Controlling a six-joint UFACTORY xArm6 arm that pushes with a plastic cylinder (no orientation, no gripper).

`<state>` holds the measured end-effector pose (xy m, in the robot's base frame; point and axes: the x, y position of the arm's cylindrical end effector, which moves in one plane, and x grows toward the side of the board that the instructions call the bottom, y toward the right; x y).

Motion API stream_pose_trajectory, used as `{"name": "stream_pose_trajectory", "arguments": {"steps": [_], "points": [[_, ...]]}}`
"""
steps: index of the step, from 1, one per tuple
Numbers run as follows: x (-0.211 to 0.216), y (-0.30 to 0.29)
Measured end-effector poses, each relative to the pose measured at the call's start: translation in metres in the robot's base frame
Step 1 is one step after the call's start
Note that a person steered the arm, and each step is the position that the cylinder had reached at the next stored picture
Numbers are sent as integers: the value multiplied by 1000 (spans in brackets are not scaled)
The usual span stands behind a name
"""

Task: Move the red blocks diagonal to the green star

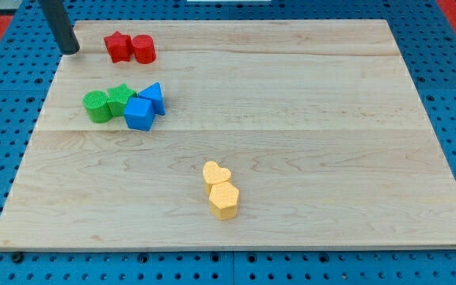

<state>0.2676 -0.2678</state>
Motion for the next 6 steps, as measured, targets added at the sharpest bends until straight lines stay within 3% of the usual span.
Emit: {"name": "stream_pose_trajectory", "arguments": {"steps": [2,3,5,6], "points": [[-1,74],[-1,81],[6,182],[6,102]]}}
